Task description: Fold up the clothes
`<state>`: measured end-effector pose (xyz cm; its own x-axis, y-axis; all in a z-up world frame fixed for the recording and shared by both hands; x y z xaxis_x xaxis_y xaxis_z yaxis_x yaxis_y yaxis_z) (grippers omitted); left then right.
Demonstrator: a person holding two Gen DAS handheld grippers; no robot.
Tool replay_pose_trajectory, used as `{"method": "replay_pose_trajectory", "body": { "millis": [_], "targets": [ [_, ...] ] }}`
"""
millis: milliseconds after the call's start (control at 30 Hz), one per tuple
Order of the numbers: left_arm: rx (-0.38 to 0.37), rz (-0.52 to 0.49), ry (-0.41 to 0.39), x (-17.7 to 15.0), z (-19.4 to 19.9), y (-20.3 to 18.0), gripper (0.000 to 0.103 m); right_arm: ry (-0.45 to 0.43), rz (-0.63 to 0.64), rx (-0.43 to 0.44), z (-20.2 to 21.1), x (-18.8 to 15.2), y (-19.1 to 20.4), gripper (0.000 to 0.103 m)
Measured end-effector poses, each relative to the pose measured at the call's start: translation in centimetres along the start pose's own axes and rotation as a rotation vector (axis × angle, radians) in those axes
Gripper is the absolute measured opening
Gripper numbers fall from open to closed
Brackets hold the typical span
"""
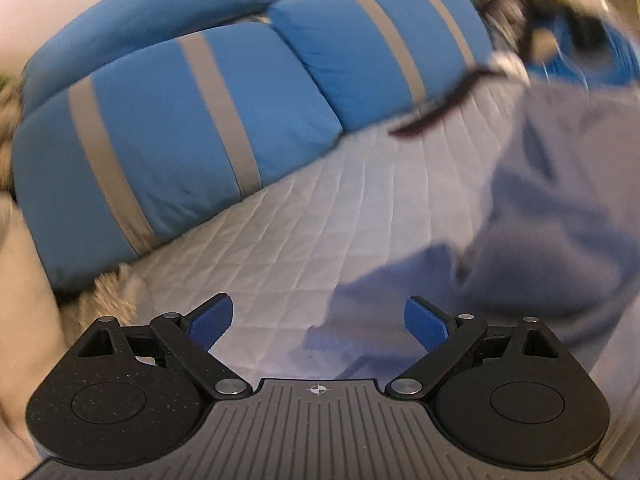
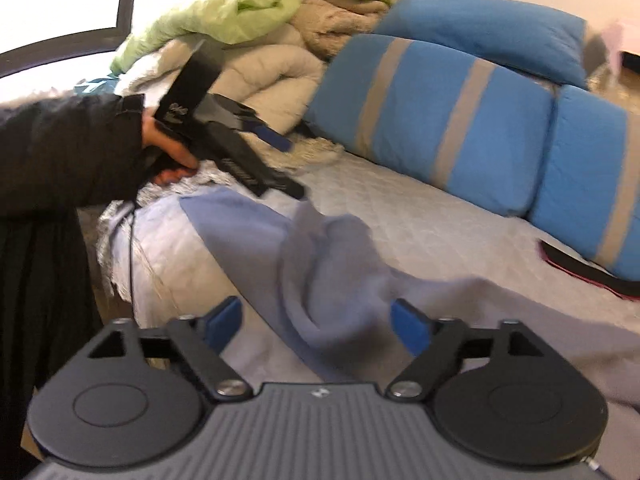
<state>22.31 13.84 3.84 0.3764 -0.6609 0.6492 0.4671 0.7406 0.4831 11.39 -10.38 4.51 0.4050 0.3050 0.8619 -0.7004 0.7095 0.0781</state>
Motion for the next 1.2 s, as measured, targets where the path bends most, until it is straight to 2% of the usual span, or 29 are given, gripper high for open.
{"method": "replay_pose_trajectory", "body": {
  "millis": [33,167,267,333,400,467,500,633,733,833,867,900,967,1100,1200],
  "targets": [
    [0.008,-0.056,0.013,-0.1,-0.1,-0.3,0.095,0.002,-0.006,-0.014,0.7,-0.3,-0.6,0.103],
    [-0.005,-0.283,0.035,-0.7,0.1,-1.7,0.094,0.02,-0.043,-0.068,2.9,-1.3,-3.0,0.103],
    [0.029,-0.458,0.028,-0.9,0.1,-2.9,0.094,0.027,-0.085,-0.1,3.9,-2.3,-4.5,0.103],
    [0.079,-0.602,0.023,-1.2,-0.3,-4.2,0.092,0.034,-0.115,-0.113,4.4,-3.0,-5.5,0.103],
    [0.111,-0.744,0.031,-1.8,-0.9,-5.5,0.079,0.035,-0.135,-0.125,4.7,-3.4,-6.0,0.103],
    [0.125,-0.861,0.048,-2.4,-1.6,-6.5,0.071,0.035,-0.144,-0.139,5.0,-3.8,-6.4,0.103],
    [0.132,-0.905,0.059,-2.8,-2.1,-7.0,0.07,0.035,-0.141,-0.147,5.1,-3.9,-6.4,0.103],
    [0.087,-0.983,0.07,-3.8,-2.6,-7.9,0.07,0.027,-0.134,-0.153,5.7,-4.1,-6.3,0.103],
    [0.093,-1.0,0.05,-4.0,-2.4,-8.3,0.068,0.024,-0.124,-0.155,6.1,-4.2,-6.2,0.103],
    [0.099,-1.035,0.024,-4.2,-2.2,-9.0,0.05,0.03,-0.117,-0.17,6.3,-4.3,-6.1,0.103],
    [0.098,-1.043,0.03,-4.2,-2.3,-9.3,0.037,0.033,-0.115,-0.176,6.3,-4.3,-6.1,0.103],
    [0.096,-1.052,0.037,-4.3,-2.5,-9.5,0.02,0.032,-0.115,-0.181,6.4,-4.3,-6.0,0.103],
    [0.094,-1.039,0.049,-4.2,-2.6,-9.6,0.005,0.029,-0.112,-0.187,6.8,-4.1,-5.9,0.103],
    [0.087,-0.997,0.05,-3.8,-2.0,-9.2,0.003,0.036,-0.083,-0.198,7.5,-3.9,-6.1,0.103],
    [0.104,-0.991,0.037,-3.2,-1.4,-8.7,0.003,0.047,-0.036,-0.248,8.2,-3.9,-7.1,0.103]
  ]
}}
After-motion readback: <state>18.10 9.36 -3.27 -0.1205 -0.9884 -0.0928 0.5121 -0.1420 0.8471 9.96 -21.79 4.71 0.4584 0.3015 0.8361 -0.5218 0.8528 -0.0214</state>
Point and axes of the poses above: each gripper's, at about its wrist camera, not at the fingertips, and z roughly against the way its jaws point, y to its left, x to its top, the point moved 3 cm from there along -z, roughly the way its jaws point, and after that the axes turned 7 degrees about -z, right-handed, at the moved point
